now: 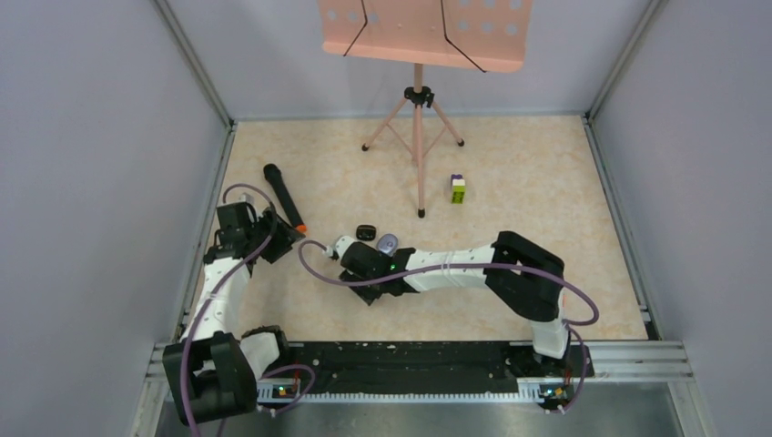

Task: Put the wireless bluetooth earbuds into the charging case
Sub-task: Pick up the charging case from the center of the board.

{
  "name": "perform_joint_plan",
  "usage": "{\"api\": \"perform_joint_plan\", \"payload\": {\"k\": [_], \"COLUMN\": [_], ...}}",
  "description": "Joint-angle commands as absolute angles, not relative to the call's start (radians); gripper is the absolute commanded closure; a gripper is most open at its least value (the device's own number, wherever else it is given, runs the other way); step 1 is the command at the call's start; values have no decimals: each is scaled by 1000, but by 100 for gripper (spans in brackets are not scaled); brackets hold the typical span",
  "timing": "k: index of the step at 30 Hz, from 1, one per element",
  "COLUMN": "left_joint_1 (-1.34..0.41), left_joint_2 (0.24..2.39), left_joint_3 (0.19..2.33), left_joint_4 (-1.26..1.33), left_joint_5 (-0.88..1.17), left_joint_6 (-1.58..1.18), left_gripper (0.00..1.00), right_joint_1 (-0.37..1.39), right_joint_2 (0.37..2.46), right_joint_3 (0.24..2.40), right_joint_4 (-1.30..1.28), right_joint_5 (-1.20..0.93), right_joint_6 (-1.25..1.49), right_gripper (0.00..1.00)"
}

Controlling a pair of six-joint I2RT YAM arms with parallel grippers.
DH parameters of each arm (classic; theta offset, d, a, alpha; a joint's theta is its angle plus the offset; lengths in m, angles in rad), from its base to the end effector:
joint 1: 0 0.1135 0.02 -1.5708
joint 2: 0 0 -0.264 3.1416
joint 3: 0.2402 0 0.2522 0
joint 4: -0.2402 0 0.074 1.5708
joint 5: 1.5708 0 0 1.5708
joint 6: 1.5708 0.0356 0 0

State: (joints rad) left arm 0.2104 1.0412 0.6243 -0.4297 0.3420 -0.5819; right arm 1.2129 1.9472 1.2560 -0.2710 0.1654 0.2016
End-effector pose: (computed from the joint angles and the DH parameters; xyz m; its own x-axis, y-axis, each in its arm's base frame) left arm 0.2041 0.0314 0.2165 -0.6233 -0.6625 -0.4154 -0.3854 0.7225 -0.5740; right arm 0.1479 0.3786 0.1596 -0.4600 -0.6661 -0.5872 -0.8153 0.5788 -0.0179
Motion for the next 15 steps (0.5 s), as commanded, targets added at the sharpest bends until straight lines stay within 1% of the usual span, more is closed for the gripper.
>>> {"api": "perform_joint_plan", "payload": {"k": [1,2,4,7,10,15], "left_joint_1": [218,216,209,174,108,-22], "left_joint_2": [1060,1063,1071,1097,1106,1043], "left_joint_3": [618,616,616,635,702,831], "left_joint_4": [-335,-325,-310,-263,-222,-57], "left_joint_5": [440,464,503,581,653,766], "left_joint_6": [-602,-597,-589,-576,-527,-453], "left_gripper": [45,45,45,45,45,43], "right_joint_1": [1191,1189,1187,1166,1117,1045], "right_joint_2": [1888,1867,1808,1678,1525,1279], "right_joint_3": [1220,1212,1185,1131,1052,947], "right_joint_4": [-262,-250,-217,-138,-35,136], "right_joint_5": [150,156,197,237,240,168], "right_joint_6": [149,121,40,-133,-335,-649], "right_gripper": [63,68,71,72,72,72]}}
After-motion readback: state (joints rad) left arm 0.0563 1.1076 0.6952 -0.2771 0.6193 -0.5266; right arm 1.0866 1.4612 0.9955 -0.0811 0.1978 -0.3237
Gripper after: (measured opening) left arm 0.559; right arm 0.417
